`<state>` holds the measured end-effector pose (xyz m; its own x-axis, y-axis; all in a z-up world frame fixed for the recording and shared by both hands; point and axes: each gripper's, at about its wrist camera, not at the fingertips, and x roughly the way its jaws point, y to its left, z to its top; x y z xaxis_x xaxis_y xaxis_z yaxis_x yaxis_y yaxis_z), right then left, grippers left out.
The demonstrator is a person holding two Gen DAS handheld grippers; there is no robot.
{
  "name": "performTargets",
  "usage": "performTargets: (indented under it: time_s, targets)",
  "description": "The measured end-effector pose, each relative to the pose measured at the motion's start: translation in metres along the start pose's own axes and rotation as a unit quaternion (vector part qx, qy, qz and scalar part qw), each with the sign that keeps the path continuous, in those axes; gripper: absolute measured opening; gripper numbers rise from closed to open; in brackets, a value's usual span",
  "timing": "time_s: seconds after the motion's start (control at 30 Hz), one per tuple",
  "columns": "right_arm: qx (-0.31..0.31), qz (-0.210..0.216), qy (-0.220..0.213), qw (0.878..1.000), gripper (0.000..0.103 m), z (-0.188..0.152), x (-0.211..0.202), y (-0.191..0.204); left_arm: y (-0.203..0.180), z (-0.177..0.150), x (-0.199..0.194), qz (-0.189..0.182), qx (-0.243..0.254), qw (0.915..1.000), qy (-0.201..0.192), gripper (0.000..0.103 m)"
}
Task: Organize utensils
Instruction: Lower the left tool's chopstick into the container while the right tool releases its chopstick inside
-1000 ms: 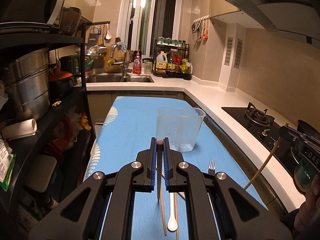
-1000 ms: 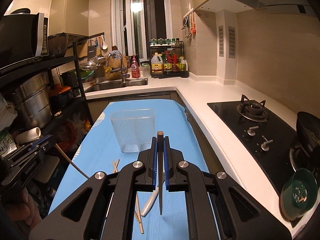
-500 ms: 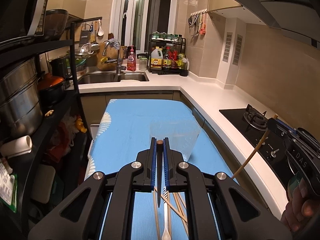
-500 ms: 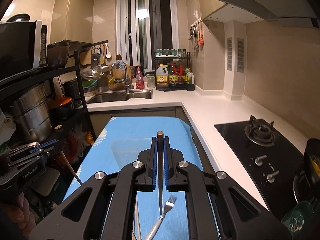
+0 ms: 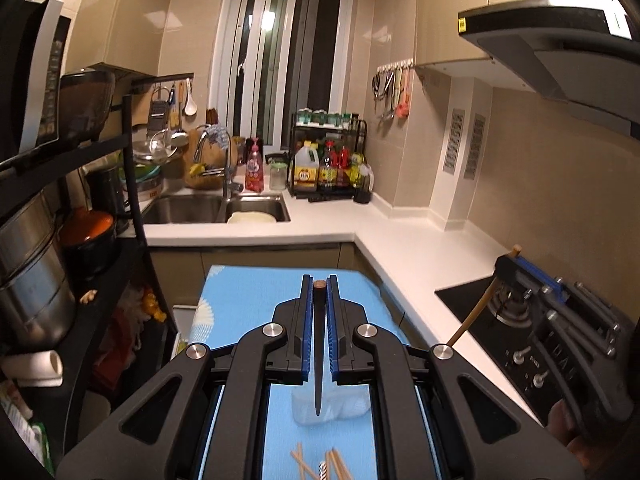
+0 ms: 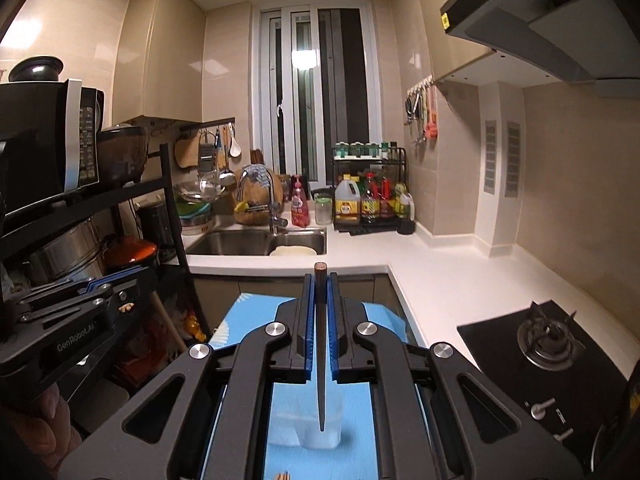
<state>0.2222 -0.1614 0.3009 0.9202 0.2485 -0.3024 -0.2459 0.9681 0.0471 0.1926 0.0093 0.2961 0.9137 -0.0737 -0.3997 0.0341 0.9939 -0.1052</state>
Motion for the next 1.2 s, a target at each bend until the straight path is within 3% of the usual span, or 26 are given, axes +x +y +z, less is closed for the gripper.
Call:
performTargets:
  time_s: [0.2,0.63,0.8,0.83,0.9,0.93,0.97,1.0,1.2]
  targets:
    - [0.002,0.006,0.002,1.0,0.006,-0.01,0.043,0.0,0.004,0.002,0.041,-0.016,-0.013,0.9998,-0.007,0.007]
    - [-0.002,0.009,0.058,0.998,0.006,-0.061,0.103,-0.003,0.008,-0.05,0.11,-0.009,0.014,0.999,0.042,0.007]
    - [-0.007,0.008,0.07,0.997,0.007,-0.07,0.108,-0.003,0.01,-0.055,0.115,-0.007,0.013,0.9987,0.049,0.007]
    - [-0.008,0.008,0.074,0.997,0.011,-0.071,0.108,-0.003,0.01,-0.055,0.115,-0.006,0.013,0.9986,0.051,0.007]
    - [-0.007,0.006,0.078,0.997,0.029,-0.072,0.106,-0.004,0.011,-0.054,0.113,-0.01,0.008,0.9985,0.052,0.01]
    - [-0.005,0.005,0.075,0.997,0.033,-0.072,0.102,-0.005,0.011,-0.054,0.11,-0.013,0.006,0.9987,0.049,0.019]
    - [-0.006,0.005,0.073,0.997,0.033,-0.071,0.097,-0.006,0.012,-0.052,0.104,-0.012,0.006,0.999,0.042,0.03]
    - [-0.007,0.006,0.073,0.997,0.033,-0.071,0.094,-0.007,0.012,-0.051,0.098,-0.008,0.008,0.9994,0.034,0.033]
    - [-0.01,0.013,0.06,0.998,0.033,-0.075,0.048,-0.014,0.013,-0.057,0.054,-0.005,0.011,0.9999,0.002,0.035]
